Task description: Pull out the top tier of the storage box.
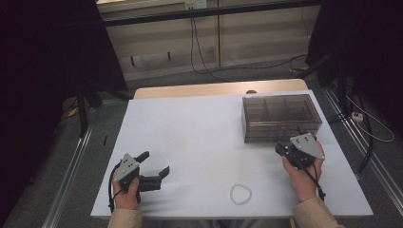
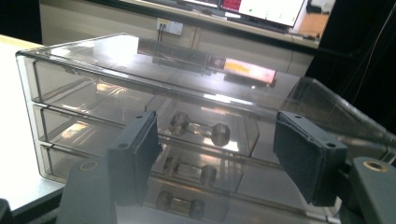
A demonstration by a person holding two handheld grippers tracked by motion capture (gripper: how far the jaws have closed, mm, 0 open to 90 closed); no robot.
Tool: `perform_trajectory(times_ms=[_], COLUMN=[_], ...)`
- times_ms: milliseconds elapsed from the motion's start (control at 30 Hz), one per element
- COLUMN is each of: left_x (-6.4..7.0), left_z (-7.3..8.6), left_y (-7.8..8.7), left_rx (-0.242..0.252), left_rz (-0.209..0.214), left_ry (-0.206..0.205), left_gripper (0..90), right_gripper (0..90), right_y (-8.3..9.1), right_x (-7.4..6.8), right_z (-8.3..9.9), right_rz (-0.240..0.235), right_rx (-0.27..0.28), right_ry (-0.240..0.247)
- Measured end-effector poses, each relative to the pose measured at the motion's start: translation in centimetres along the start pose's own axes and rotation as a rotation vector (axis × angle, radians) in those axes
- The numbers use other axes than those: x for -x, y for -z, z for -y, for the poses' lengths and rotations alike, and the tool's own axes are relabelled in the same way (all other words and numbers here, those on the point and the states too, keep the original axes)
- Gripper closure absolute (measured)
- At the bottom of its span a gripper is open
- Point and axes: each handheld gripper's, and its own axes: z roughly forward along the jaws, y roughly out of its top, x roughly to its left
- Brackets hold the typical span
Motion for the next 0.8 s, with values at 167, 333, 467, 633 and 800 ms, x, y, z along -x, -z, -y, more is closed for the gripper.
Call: perform_trajectory(times_ms=[167,333,467,633,800], left_x=[0.0,-0.01,-0.03,-0.02,-0.03], left_z=[0.0,0.01,0.01,0.01,0.01], left_y=[0.01,0.0,0.02,0.02,0.02], left_rx=[-0.001,-0.003,-0.002,-0.001,-0.002], left_rz=[-0.001,0.0,-0.003,-0.002,-0.002], left_ry=[-0.001,-0.002,-0.001,0.0,-0.001], left_gripper=[2.6,2.6,2.6,2.6,2.6], right_gripper=[31.4,31.9,33.1,35.0,35.8], right_y=[0.01,-0.01,-0.07,-0.11,-0.12], right_x=[-0.38,-0.72,-0.94,-1.03,-0.96], right_z=[-0.11,-0.23,-0.19,-0.13,-0.13], right_rz=[0.008,0.021,0.021,0.026,0.025], right_rx=[0.011,0.019,0.015,0.015,0.016], right_ry=[0.089,0.207,0.255,0.295,0.298])
